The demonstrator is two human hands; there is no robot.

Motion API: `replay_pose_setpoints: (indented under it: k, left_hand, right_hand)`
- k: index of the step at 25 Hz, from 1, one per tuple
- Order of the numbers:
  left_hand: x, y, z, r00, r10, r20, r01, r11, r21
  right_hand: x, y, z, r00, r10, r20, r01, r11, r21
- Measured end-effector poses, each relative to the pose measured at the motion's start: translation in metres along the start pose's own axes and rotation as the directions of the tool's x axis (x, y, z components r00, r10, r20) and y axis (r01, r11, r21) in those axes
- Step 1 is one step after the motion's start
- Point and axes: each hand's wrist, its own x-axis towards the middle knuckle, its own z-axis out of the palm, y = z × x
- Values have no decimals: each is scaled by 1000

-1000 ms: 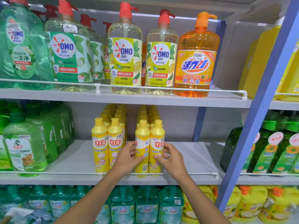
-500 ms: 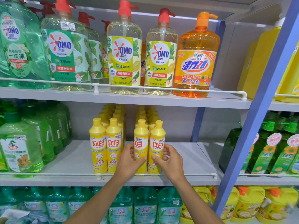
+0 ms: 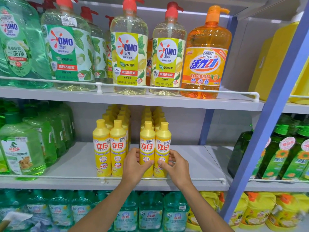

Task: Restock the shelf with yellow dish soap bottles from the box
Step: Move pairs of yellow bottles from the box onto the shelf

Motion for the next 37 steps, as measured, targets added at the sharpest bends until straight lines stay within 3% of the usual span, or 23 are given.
replay_pose_setpoints:
  k: [13, 30, 34, 37]
  left_hand:
    - [-4, -7, -2, 1000, 15, 21, -14, 999, -29]
    - [-11, 20, -1, 998, -58, -1, 58, 995, 86]
    - [-8, 27, -7, 996, -80, 40, 73, 984, 160]
    - [-15, 33, -18, 988, -91, 125, 43, 939, 341]
  right_hand:
    - [0, 5, 3, 1000, 1, 1, -1, 1000, 7]
    - [9, 8, -2, 998, 40, 49, -38, 999, -38]
    - [10, -8, -9, 992, 73, 104, -60, 990, -128]
    - [10, -27, -26, 978, 131, 165, -74, 946, -315]
